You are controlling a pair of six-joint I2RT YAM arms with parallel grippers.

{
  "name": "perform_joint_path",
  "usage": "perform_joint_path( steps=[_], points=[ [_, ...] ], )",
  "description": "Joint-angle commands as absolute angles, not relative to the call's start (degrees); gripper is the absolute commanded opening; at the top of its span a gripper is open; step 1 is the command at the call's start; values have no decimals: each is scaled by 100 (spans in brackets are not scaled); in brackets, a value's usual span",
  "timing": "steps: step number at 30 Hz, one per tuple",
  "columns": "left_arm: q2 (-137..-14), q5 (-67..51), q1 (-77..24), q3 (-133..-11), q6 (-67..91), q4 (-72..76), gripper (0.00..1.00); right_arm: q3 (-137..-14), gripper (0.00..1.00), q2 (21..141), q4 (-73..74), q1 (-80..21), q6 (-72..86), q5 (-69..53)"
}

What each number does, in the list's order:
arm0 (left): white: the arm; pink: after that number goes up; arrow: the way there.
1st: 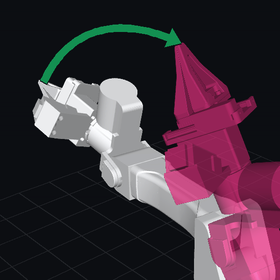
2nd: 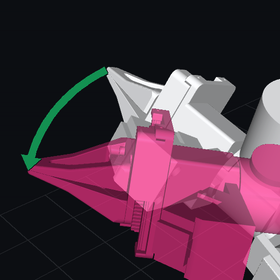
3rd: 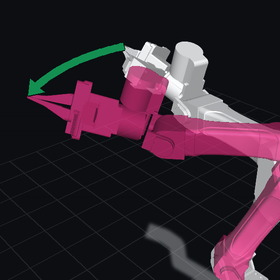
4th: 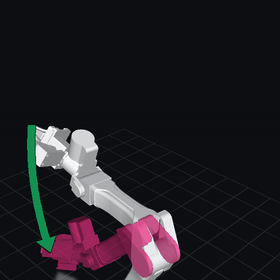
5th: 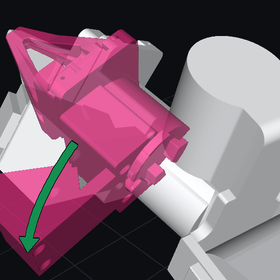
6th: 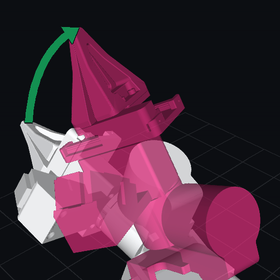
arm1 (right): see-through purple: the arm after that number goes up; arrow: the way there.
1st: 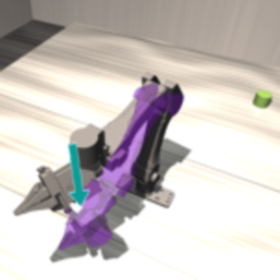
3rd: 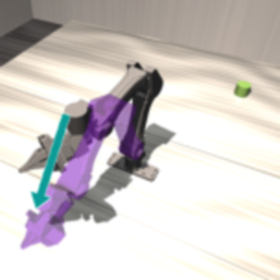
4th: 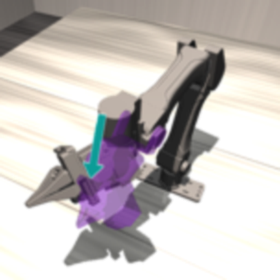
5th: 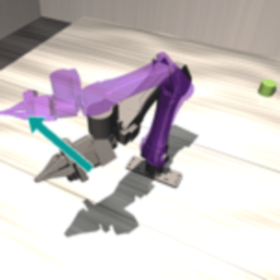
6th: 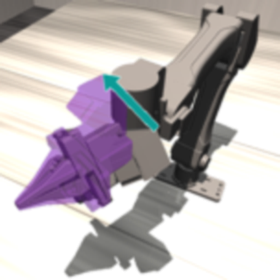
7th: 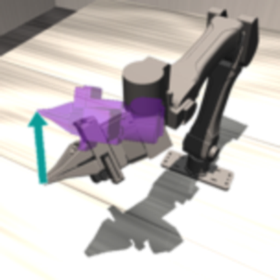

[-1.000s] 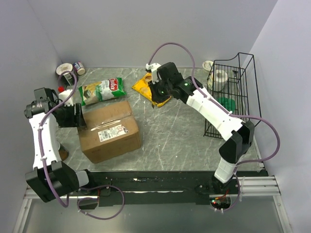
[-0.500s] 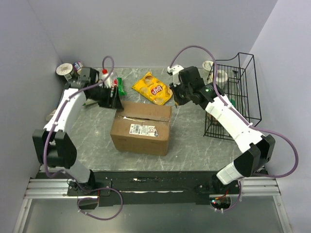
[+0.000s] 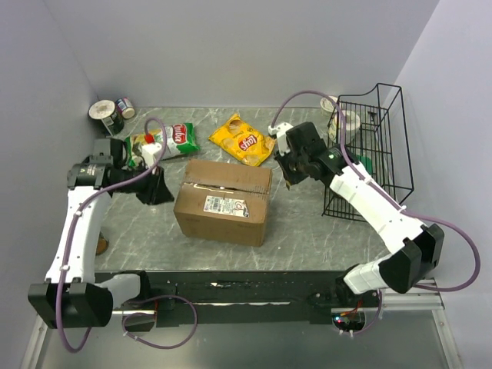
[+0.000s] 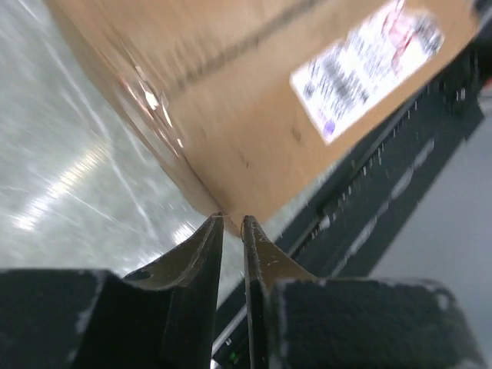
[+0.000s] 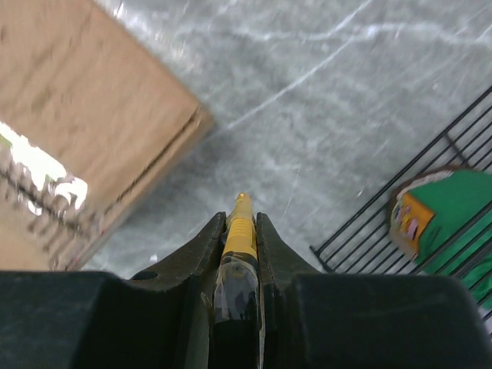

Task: Unpack the express box

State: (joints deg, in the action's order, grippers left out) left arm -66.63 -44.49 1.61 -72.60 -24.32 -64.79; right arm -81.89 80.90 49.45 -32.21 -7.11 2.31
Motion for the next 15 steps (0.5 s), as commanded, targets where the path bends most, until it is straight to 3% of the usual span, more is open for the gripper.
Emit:
perform_joint_path(
  steps=[1, 3, 6, 7, 10, 15],
  points=[
    [-6706, -4641, 184, -6611, -2946, -6314, 23, -7911, 0, 7779, 4983, -3410, -580, 35],
    [-6741, -4711, 185, -6504, -2752, -6074, 24, -7849, 0, 7769, 4983, -3471, -589, -122],
    [-6925, -4913, 185, -6547, -2374, -5775, 36, -7840, 0, 7787, 4957, -3533, -589, -167],
    [-6969, -4939, 185, -6609, -2156, -5714, 45, -7840, 0, 7778, 4940, -3542, -598, -158],
    [-7101, -4860, 193, -6846, -1776, -5704, 60, -7840, 0, 7778, 4905, -3542, -615, -141],
    [-7259, -5299, 229, -7014, -1793, -6100, 66, -7849, 0, 7796, 4843, -3551, -642, -176]
  ],
)
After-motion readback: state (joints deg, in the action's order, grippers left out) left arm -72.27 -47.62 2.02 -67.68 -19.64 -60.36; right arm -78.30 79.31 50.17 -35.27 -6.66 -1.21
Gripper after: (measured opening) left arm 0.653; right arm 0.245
